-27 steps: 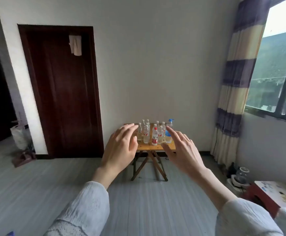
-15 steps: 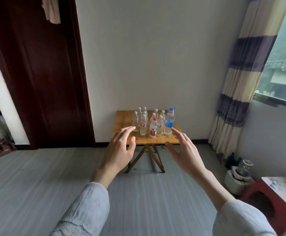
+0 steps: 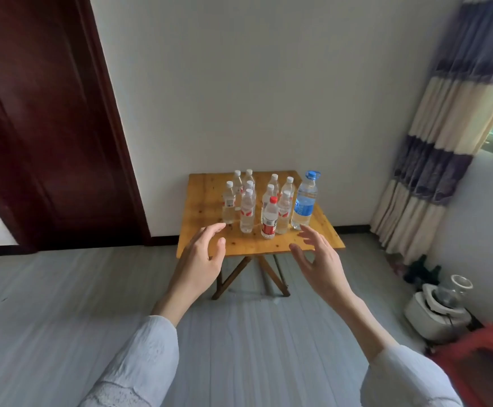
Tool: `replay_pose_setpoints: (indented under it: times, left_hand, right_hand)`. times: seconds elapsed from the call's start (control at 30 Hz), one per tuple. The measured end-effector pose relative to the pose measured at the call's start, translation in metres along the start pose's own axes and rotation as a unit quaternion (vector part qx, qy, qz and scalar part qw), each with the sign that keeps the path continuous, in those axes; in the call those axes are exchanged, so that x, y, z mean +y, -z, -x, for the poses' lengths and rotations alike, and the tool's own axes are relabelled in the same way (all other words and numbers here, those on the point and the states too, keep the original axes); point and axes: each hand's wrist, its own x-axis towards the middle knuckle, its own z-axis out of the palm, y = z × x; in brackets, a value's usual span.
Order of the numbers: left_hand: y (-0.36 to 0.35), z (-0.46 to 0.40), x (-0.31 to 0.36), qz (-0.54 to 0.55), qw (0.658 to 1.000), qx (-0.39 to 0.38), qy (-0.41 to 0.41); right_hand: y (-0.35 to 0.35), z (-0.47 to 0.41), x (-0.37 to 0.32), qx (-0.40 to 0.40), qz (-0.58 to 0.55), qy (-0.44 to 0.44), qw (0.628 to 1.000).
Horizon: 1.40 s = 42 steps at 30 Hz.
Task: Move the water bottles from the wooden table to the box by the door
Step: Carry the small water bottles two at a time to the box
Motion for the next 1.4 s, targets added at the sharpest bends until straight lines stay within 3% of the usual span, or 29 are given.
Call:
replay_pose_setpoints:
  times: [0.37,0.77,1.03,1.2,1.4]
  left_hand:
    - [-0.077,-0.177,-0.105,0.089,0.987,-0.057,0.124]
    - [-0.193,-0.337,-0.26,0.118,0.948,-0.19,0.226]
    - [-0.253,-0.417,-0.309,0.107,0.942,-0.253,0.192]
    - [-0.284,-0.434,-0.316,0.119,0.936,-0.279,0.176]
    - [-0.291,-0.436,-0.325,0.116,0.934,-0.301,0.155]
  right_hand:
    - [-0.093,-0.168,0.088,-0.049,-0.041,-0.082,0.995]
    - [-0.211,-0.299,0.215,-0.052,-0.003,-0.298,0.953]
    - [-0.263,-0.349,0.256,-0.039,-0.003,-0.339,0.94]
    - [-0.286,-0.368,0.271,-0.005,-0.029,-0.34,0.94]
    - [-0.299,-0.369,0.274,-0.026,-0.042,-0.321,0.946]
